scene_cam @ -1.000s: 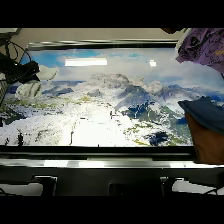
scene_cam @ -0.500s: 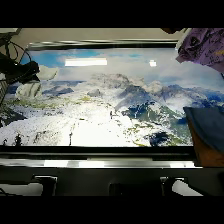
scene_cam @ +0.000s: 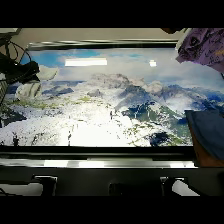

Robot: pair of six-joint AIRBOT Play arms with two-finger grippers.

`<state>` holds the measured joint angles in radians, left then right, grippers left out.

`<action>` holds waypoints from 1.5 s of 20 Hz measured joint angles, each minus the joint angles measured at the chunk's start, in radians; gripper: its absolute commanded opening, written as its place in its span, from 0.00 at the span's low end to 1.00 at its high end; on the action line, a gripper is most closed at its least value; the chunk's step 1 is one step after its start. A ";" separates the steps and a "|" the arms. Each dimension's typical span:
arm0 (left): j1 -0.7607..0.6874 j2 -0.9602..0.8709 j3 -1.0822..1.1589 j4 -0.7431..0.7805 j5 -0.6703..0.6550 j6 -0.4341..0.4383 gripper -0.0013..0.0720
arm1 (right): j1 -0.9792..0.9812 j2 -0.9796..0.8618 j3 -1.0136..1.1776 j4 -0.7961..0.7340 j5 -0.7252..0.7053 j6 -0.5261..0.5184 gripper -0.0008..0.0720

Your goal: Fold the clothes and pants, and hang the long-sleeved shirts on hangers.

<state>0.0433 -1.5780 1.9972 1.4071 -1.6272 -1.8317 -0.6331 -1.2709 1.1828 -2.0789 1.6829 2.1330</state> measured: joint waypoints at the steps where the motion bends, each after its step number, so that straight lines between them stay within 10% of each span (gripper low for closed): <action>1: 0.000 0.000 0.000 0.000 0.000 0.000 0.04 | 0.000 0.000 -0.010 -0.006 -0.002 0.001 0.14; 3: 0.000 0.000 0.000 0.000 0.000 0.000 0.04 | 0.000 0.000 -0.033 -0.022 -0.006 0.004 0.25; 7: 0.000 0.000 0.000 0.000 0.000 0.000 0.04 | 0.000 0.001 -0.063 -0.037 -0.003 0.007 0.76; 10: 0.000 0.000 0.000 0.000 0.000 0.000 0.04 | 0.000 0.001 -0.020 -0.010 -0.054 -0.021 0.71; 12: 0.000 0.000 0.000 0.000 0.000 0.011 0.04 | 0.000 0.001 0.051 0.089 -0.125 -0.057 0.49; 16: 0.005 0.009 0.000 0.000 0.001 0.071 0.04 | 0.073 0.001 0.167 0.417 -0.337 -0.171 0.47; 18: 0.009 0.021 -0.008 0.000 0.003 0.113 0.04 | 0.182 -0.003 0.190 0.539 -0.428 -0.246 0.05; 30: 0.012 0.377 -0.643 0.026 0.330 0.183 0.05 | 0.954 -0.025 0.212 0.615 -0.577 -0.443 0.06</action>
<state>0.0555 -1.2007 1.3544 1.4326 -1.2968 -1.6489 0.3206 -1.2961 1.3949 -1.4635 1.1057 1.6901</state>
